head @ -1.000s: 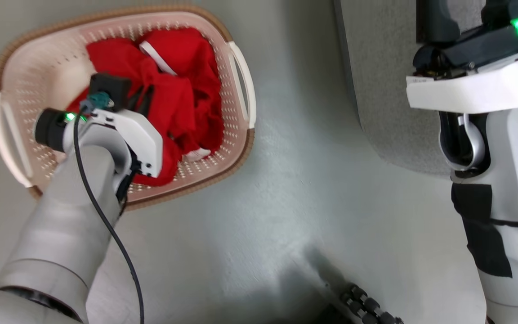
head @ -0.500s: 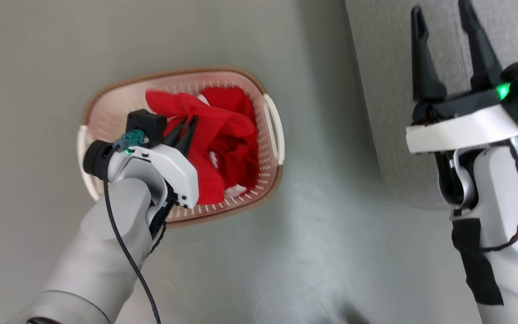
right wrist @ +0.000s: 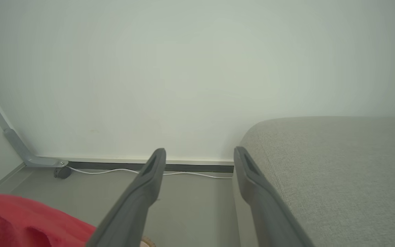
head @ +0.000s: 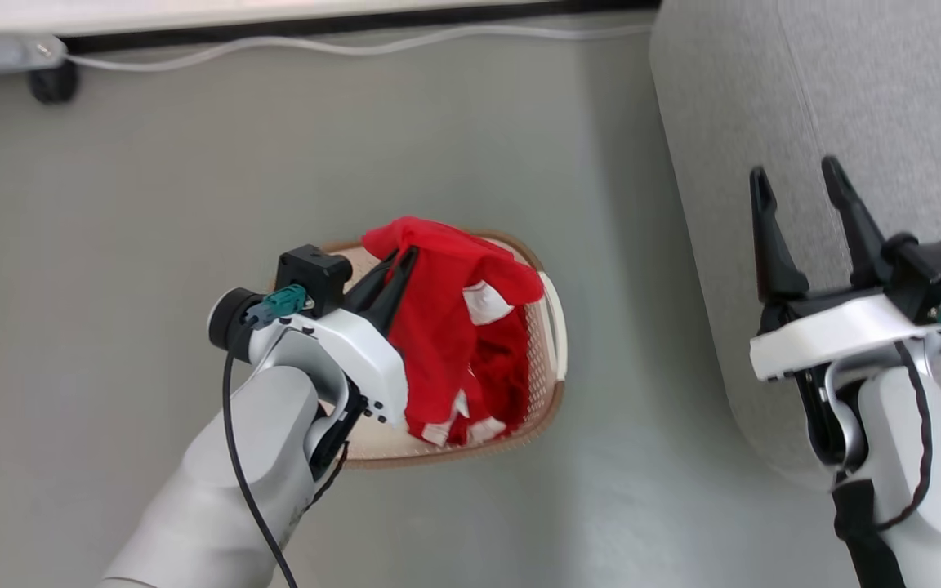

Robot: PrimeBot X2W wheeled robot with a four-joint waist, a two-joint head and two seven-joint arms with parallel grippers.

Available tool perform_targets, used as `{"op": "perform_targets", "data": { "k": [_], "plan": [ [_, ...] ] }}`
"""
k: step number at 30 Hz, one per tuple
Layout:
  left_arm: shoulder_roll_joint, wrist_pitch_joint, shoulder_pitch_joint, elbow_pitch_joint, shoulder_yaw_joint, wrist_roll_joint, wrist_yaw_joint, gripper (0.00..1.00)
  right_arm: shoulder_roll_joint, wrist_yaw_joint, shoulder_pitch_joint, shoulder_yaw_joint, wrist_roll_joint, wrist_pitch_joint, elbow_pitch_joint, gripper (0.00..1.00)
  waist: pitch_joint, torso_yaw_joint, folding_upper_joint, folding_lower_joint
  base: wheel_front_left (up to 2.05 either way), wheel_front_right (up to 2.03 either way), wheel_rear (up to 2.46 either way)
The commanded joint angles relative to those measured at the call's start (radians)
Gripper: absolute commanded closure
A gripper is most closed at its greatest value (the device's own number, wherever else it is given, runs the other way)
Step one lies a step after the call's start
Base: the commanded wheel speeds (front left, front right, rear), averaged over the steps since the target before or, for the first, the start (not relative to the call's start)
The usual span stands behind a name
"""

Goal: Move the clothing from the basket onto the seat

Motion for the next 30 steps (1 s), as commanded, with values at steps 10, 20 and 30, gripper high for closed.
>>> {"op": "perform_targets", "data": {
  "k": [10,20,30],
  "plan": [
    [0.027,-0.011,0.050,-0.176,0.040,0.029,-0.001,1.00,0.005,0.007,0.119,-0.017,0.003,-0.006,0.027,0.00,-0.195,0.095,0.0000,-0.0001,0.00,0.00,0.00],
    [0.040,-0.011,0.061,-0.339,0.084,0.069,-0.001,1.00,0.009,0.007,0.185,-0.040,-0.003,-0.006,0.045,0.00,-0.269,0.133,0.0000,-0.0001,0.00,0.00,0.00],
    [0.064,-0.011,0.007,-0.451,0.092,0.092,-0.001,1.00,0.015,0.007,0.201,-0.038,-0.004,-0.006,0.053,0.00,-0.288,0.141,0.0000,-0.0001,0.00,0.00,0.00]
  ]
}}
